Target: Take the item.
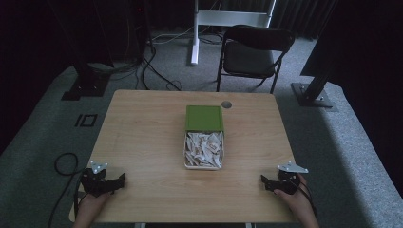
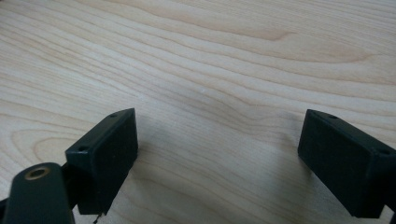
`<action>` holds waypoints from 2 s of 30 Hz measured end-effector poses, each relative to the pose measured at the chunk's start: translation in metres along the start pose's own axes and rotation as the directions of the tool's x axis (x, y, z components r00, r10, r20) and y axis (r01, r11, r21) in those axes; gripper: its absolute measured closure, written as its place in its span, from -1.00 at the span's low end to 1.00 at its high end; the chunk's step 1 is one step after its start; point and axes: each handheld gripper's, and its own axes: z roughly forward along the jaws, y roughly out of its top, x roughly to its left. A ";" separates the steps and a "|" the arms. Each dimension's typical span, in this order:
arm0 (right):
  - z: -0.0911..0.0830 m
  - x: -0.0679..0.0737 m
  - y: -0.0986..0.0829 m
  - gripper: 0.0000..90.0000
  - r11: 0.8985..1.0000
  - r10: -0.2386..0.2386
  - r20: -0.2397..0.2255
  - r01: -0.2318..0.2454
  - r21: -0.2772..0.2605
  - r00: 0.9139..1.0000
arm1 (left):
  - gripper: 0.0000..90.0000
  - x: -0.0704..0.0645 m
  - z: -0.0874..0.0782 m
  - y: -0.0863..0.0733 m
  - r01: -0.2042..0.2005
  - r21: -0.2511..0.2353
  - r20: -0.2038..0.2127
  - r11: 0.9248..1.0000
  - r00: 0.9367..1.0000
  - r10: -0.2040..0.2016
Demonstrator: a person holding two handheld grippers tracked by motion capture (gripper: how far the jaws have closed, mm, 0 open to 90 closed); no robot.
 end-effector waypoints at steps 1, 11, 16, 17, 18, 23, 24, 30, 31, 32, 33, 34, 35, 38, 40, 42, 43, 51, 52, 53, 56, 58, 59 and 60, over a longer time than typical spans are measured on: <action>0.000 0.000 0.000 -0.74 1.000 0.000 0.001 0.000 0.000 1.000 | -0.99 0.000 0.000 0.000 0.000 0.000 0.000 1.000 1.000 0.000; 0.001 0.000 0.001 -0.74 1.000 0.002 0.002 -0.002 0.000 1.000 | -0.99 0.000 0.000 0.000 0.000 0.001 0.000 1.000 1.000 0.000; 0.001 0.000 0.001 -0.74 1.000 0.001 0.003 -0.001 0.001 1.000 | -0.98 0.000 0.000 0.000 0.000 0.000 0.000 1.000 1.000 0.000; 0.001 0.000 0.001 -0.74 1.000 0.001 0.003 -0.001 0.001 1.000 | -0.98 0.000 0.000 0.000 0.000 0.000 0.000 1.000 1.000 0.000; 0.001 0.000 0.001 -0.74 1.000 0.004 0.006 -0.004 0.001 1.000 | -0.98 0.000 0.000 0.000 0.000 0.000 0.000 1.000 1.000 0.000; 0.000 0.002 0.001 -0.74 1.000 0.020 0.019 -0.020 0.001 1.000 | -0.98 0.000 0.000 0.000 0.000 0.000 0.000 1.000 1.000 0.000; 0.001 0.003 0.001 -0.74 1.000 0.022 0.023 -0.022 0.000 1.000 | -0.99 0.000 0.000 0.000 0.000 0.000 0.000 1.000 1.000 0.000; 0.000 0.005 0.005 -0.69 1.000 0.027 0.010 -0.027 0.001 1.000 | -0.98 0.000 0.000 0.000 0.000 0.000 0.000 1.000 1.000 0.000; 0.000 0.005 0.005 -0.69 1.000 0.027 0.010 -0.027 0.001 1.000 | -0.99 0.000 0.000 0.000 0.000 0.000 0.000 1.000 1.000 0.000; -0.001 0.006 0.007 -0.69 0.999 0.037 0.003 -0.037 -0.004 0.999 | -0.99 0.000 0.000 0.000 0.000 0.000 0.000 1.000 1.000 0.000; -0.002 0.007 0.011 -0.69 0.999 0.047 -0.015 -0.047 -0.022 0.999 | -0.99 0.000 0.000 0.000 0.000 0.000 0.000 1.000 1.000 0.000; -0.003 0.008 0.014 -0.69 0.999 0.044 -0.019 -0.045 -0.029 0.999 | -0.98 0.000 0.000 0.000 0.000 0.000 0.000 1.000 1.000 0.000; -0.004 0.009 0.017 -0.68 0.999 0.040 -0.018 -0.040 -0.036 0.999 | -0.99 0.000 0.000 0.000 0.000 0.000 0.000 1.000 1.000 0.000; -0.007 0.012 0.026 -0.66 0.998 0.029 -0.024 -0.030 -0.059 0.999 | -0.99 0.000 0.000 0.000 0.000 0.000 0.000 1.000 1.000 0.000; -0.008 0.013 0.030 -0.66 0.997 0.028 -0.029 -0.030 -0.065 0.999 | -0.98 0.000 0.000 0.000 0.000 0.000 0.000 1.000 1.000 0.000; -0.010 0.014 0.036 -0.66 0.997 0.022 -0.037 -0.025 -0.078 0.999 | -0.98 0.000 0.000 0.000 0.000 0.000 0.000 1.000 1.000 0.000; -0.011 0.015 0.040 -0.66 0.996 0.020 -0.038 -0.023 -0.082 0.999 | -0.98 0.000 0.000 0.000 0.000 0.000 0.000 1.000 1.000 0.000; -0.019 0.020 0.065 -0.66 0.993 -0.008 -0.048 0.002 -0.120 0.999 | -0.99 0.000 0.000 0.000 0.002 -0.001 0.001 1.000 1.000 -0.002; -0.021 0.021 0.068 -0.66 0.992 -0.009 -0.053 0.003 -0.125 0.999 | -0.99 0.000 0.000 0.000 0.002 -0.001 0.001 1.000 1.000 -0.002; -0.022 0.022 0.071 -0.66 0.992 -0.010 -0.057 0.003 -0.129 0.998 | -0.99 0.000 0.000 0.000 0.002 -0.001 0.001 1.000 1.000 -0.002; -0.026 0.028 0.082 -0.65 0.988 -0.022 -0.071 0.011 -0.151 0.997 | -0.98 0.000 0.000 0.000 0.002 -0.001 0.001 1.000 1.000 -0.002; -0.027 0.030 0.084 -0.62 0.988 -0.031 -0.067 0.020 -0.153 0.997 | -0.98 0.000 0.000 0.000 0.002 -0.001 0.001 1.000 1.000 -0.002; -0.027 0.032 0.087 -0.61 0.987 -0.040 -0.066 0.029 -0.157 0.997 | -0.99 0.000 0.000 0.000 0.001 -0.001 0.001 1.000 1.000 -0.001; -0.027 0.034 0.089 -0.61 0.987 -0.042 -0.071 0.030 -0.161 0.997 | -0.98 0.000 0.000 0.000 0.002 -0.001 0.001 1.000 1.000 -0.002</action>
